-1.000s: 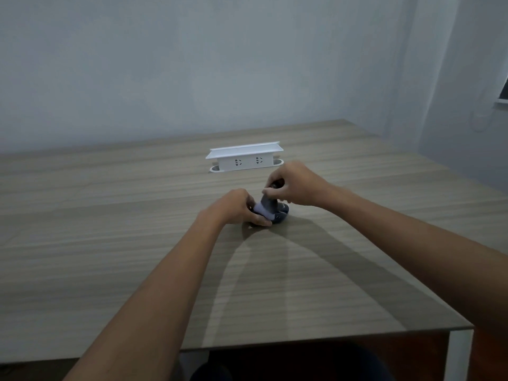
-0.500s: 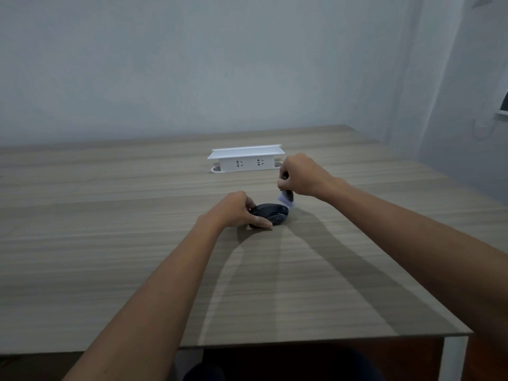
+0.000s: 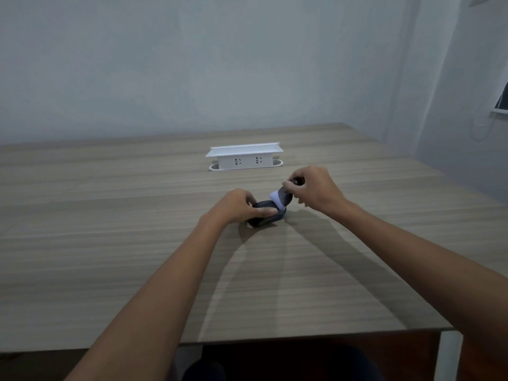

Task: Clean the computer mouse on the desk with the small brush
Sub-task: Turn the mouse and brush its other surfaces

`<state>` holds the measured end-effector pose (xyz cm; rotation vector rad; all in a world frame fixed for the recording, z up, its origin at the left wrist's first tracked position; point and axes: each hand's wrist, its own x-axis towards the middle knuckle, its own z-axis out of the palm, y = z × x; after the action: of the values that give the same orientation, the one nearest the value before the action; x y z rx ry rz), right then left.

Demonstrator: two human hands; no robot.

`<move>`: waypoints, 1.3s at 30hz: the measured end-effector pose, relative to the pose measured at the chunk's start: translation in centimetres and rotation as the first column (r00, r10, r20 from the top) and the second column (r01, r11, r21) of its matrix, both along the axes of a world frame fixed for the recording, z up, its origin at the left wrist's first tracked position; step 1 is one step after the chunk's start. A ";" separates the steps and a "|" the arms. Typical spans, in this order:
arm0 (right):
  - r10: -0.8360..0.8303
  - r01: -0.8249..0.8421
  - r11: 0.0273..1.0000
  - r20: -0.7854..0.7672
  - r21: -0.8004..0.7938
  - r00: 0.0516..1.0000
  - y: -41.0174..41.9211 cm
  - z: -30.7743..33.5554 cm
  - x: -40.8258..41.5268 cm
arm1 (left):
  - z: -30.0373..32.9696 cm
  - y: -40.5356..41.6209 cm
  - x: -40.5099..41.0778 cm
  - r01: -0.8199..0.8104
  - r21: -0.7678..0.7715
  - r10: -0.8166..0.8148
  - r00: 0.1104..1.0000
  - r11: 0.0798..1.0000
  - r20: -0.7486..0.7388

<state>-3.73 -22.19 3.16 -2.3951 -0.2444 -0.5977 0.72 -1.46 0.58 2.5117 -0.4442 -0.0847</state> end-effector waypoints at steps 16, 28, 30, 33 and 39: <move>0.133 -0.079 0.966 -0.214 0.244 0.968 -1.6 -2.0 -1.9 | -0.4 0.3 0.7 0.141 -0.067 -0.142 0.990 0.988 -0.024; 0.288 -0.259 0.908 0.043 -0.329 0.957 -1.4 -2.0 -1.6 | 0.1 0.1 0.6 0.111 -0.066 -0.114 0.993 0.992 -0.037; 0.227 -0.186 0.919 0.082 -0.347 0.970 -1.8 -2.0 -0.8 | 0.2 0.0 0.6 0.111 -0.072 -0.115 0.992 0.991 -0.051; 0.177 -0.121 0.931 0.137 -0.344 0.975 -2.0 -1.5 -0.5 | 0.1 0.0 0.6 0.107 -0.086 -0.112 0.992 0.991 -0.061; 0.403 -0.341 0.798 0.020 -0.497 0.915 -0.6 -1.6 -1.6 | 0.1 0.1 0.8 0.116 -0.097 -0.123 0.990 0.989 -0.071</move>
<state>-5.36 -22.75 1.61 -2.6699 -1.0092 -0.5430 1.48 -1.38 0.70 2.3808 -0.5537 -0.2024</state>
